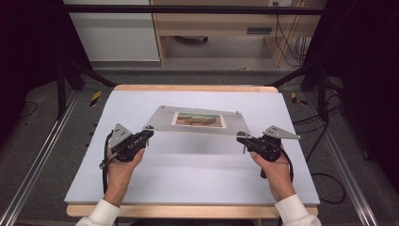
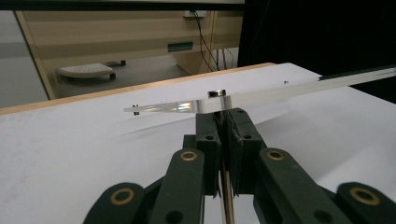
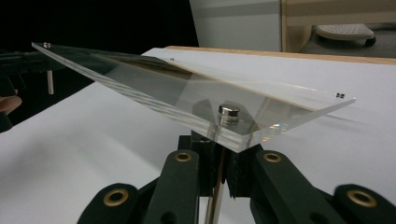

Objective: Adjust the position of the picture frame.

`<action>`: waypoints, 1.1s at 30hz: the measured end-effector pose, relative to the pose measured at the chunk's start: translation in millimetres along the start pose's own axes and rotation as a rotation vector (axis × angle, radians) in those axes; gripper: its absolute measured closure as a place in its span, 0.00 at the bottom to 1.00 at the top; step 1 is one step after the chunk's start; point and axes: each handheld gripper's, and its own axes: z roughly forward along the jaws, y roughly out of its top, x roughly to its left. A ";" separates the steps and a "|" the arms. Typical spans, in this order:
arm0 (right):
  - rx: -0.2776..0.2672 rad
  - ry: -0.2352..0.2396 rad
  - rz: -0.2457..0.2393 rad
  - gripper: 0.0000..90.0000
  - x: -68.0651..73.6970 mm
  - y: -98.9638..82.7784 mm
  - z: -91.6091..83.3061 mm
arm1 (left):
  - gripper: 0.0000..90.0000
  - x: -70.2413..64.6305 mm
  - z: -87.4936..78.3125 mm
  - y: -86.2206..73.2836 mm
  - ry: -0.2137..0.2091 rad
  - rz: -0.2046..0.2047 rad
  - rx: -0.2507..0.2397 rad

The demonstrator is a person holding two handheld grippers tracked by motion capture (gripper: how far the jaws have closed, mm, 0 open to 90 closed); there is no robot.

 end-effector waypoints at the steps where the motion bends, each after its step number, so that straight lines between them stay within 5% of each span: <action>1: 0.000 -0.003 0.000 0.93 -0.1 0.6 2.5 | 0.92 1.7 1.2 -1.1 0.002 -0.007 -0.001; 15: 0.021 0.002 0.015 0.93 -4.9 -0.4 26.2 | 0.92 16.6 8.9 -10.4 0.033 -0.020 -0.002; 23: 0.038 -0.011 0.022 0.93 -10.1 -0.3 34.1 | 0.92 14.5 9.6 -20.4 0.038 -0.018 0.007; 33: 0.090 -0.039 0.006 0.94 -9.2 -18.5 30.6 | 0.91 2.1 3.7 -34.1 0.044 0.011 0.118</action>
